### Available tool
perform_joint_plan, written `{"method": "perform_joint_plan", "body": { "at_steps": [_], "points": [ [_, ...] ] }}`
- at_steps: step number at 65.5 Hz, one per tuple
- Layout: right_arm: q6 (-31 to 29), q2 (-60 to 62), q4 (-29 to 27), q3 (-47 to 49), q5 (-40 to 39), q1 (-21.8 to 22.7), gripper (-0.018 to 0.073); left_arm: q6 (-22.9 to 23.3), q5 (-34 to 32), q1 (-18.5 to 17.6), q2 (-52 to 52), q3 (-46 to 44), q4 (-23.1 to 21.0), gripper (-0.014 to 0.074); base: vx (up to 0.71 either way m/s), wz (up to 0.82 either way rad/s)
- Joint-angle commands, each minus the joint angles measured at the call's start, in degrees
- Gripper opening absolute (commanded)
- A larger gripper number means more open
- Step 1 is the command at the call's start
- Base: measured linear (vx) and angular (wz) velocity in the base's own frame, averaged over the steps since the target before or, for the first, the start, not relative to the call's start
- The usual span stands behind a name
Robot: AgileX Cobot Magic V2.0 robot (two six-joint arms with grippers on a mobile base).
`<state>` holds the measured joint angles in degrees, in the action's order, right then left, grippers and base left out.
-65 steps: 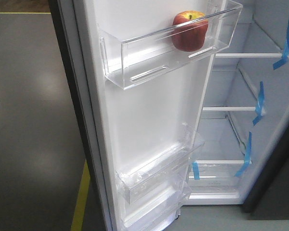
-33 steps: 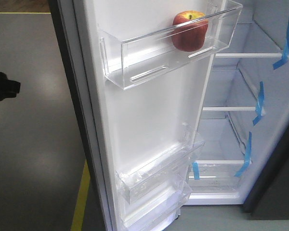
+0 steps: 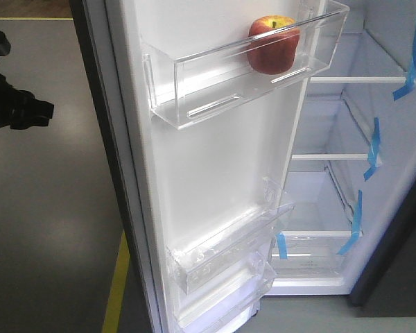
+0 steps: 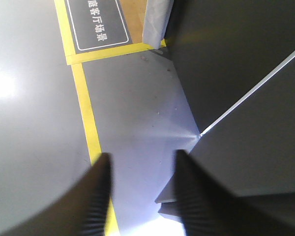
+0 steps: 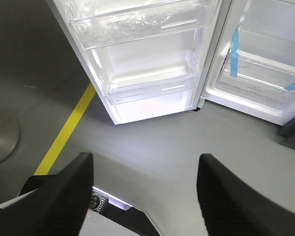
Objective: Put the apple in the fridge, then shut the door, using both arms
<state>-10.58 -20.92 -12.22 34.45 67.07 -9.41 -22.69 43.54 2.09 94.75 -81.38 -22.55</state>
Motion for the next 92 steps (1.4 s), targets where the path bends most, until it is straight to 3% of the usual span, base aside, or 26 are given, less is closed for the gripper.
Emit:
{"method": "perform_joint_plan", "body": {
  "at_steps": [1, 16, 27, 47, 60, 92],
  "points": [
    [0.0, -0.6, -0.7, 1.3, -2.7, 0.0, 0.0434, -0.6, -2.7, -0.7, -1.4, -2.7, -2.1, 0.0146, 0.0, 0.0],
    [0.0, -0.6, -0.7, 1.3, -2.7, 0.0, 0.0434, -2.5, -3.4, -3.3, 1.6, -5.8, -3.5, 0.0098, 0.0, 0.0],
    [0.0, -0.6, -0.7, 1.3, -2.7, 0.0, 0.0434, -2.6, -3.6, -5.1, 3.9, -8.2, -3.9, -0.0008, 0.0, 0.0],
    [0.0, -0.6, -0.7, 1.3, -2.7, 0.0, 0.0434, -3.0, -3.9, -8.1, 7.1, -11.5, -7.9, -0.0007, 0.0, 0.0],
    [0.0, -0.6, -0.7, 1.3, -2.7, 0.0, 0.0434, -7.4, -3.8, -10.2, 7.1, -11.5, -11.5, -0.0006, 0.0, 0.0],
    [0.0, -0.6, -0.7, 1.3, -2.7, 0.0, 0.0434, -21.0, 4.4, -13.9, 7.1, -11.5, -23.8, -0.0006, 0.0, 0.0]
  ]
}}
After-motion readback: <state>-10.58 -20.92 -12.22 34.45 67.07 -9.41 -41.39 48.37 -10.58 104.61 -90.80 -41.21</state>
